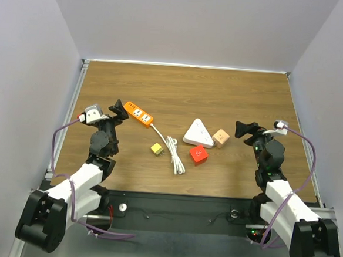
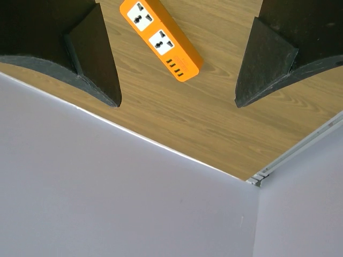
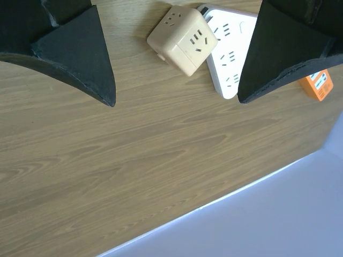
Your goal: Insert the plug
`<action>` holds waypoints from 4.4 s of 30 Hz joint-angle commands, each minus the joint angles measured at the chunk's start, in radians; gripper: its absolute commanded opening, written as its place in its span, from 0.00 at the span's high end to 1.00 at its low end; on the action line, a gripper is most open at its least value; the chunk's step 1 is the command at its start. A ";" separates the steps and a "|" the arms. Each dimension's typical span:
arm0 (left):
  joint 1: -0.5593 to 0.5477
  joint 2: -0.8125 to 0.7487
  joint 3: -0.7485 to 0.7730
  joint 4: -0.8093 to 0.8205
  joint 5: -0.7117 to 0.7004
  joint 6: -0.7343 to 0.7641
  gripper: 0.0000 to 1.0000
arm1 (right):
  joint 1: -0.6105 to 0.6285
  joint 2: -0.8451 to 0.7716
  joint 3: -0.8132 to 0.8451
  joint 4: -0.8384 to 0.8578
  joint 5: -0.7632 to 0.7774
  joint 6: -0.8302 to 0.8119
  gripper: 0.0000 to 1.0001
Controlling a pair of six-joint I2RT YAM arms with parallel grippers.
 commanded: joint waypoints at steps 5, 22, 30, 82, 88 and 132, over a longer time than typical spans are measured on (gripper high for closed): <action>-0.010 0.044 0.058 0.017 -0.063 0.001 0.01 | -0.005 0.060 0.062 0.003 0.017 -0.017 0.00; -0.096 0.156 0.113 0.037 0.150 0.128 0.02 | 0.176 0.299 0.220 -0.106 0.073 -0.098 0.00; -0.096 0.136 0.092 0.055 0.182 0.116 0.01 | 0.237 0.329 0.266 -0.235 0.178 -0.054 0.00; -0.124 0.191 0.124 0.037 0.408 0.133 0.01 | 0.314 0.548 0.411 -0.272 0.107 -0.020 1.00; -0.127 0.188 0.123 0.040 0.420 0.130 0.01 | 0.314 0.539 0.399 -0.283 0.142 -0.037 0.88; -0.129 0.143 0.110 0.037 0.545 0.125 0.01 | 0.400 0.477 0.321 -0.439 0.096 -0.155 0.08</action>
